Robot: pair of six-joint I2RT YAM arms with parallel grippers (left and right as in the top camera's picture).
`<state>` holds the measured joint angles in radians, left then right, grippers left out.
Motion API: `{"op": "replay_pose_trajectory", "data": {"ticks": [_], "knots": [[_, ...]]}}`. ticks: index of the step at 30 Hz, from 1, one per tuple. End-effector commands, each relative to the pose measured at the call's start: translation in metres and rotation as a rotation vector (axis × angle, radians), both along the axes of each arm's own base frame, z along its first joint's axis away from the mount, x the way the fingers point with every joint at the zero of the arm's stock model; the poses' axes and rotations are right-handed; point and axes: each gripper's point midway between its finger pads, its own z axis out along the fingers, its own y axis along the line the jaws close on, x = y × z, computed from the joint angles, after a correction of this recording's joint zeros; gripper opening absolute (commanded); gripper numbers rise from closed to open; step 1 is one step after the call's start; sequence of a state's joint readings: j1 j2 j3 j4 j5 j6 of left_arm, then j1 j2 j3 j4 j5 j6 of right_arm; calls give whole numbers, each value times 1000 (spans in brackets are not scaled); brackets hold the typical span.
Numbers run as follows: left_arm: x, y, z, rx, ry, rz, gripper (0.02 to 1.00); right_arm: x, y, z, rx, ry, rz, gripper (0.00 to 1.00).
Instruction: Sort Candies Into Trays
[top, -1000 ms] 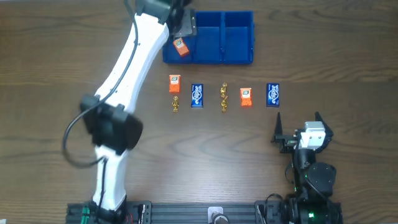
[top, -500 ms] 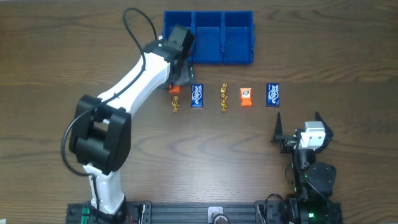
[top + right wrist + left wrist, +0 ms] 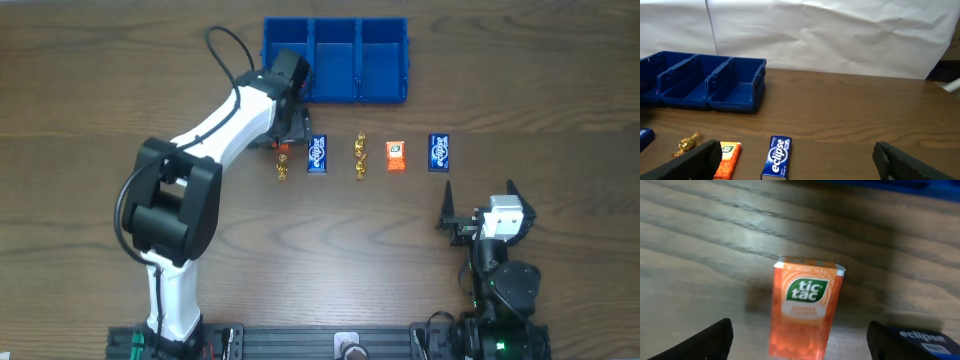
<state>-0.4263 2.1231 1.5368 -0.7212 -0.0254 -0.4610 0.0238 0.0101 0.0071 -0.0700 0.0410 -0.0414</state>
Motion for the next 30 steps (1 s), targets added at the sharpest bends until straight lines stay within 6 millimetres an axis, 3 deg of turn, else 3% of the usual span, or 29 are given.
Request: {"op": "replay_pose_trajectory", "data": {"ticks": [1, 13, 18, 24, 27, 30], "knots": [[4, -1, -2, 1, 3, -97, 844, 0, 0, 0, -13, 0, -3, 998], [0, 4, -14, 12, 42, -111, 774, 0, 0, 0, -13, 0, -3, 998], [2, 4, -14, 7, 37, -111, 568, -1, 0, 0, -13, 0, -3, 998], [5, -2, -13, -18, 25, -115, 411, -1, 0, 0, -13, 0, -3, 998], [9, -6, -7, -35, 13, -117, 373, 0, 0, 0, -13, 0, -3, 998], [19, -15, 22, -59, -48, -124, 358, 0, 0, 0, -13, 0, -3, 998]]}}
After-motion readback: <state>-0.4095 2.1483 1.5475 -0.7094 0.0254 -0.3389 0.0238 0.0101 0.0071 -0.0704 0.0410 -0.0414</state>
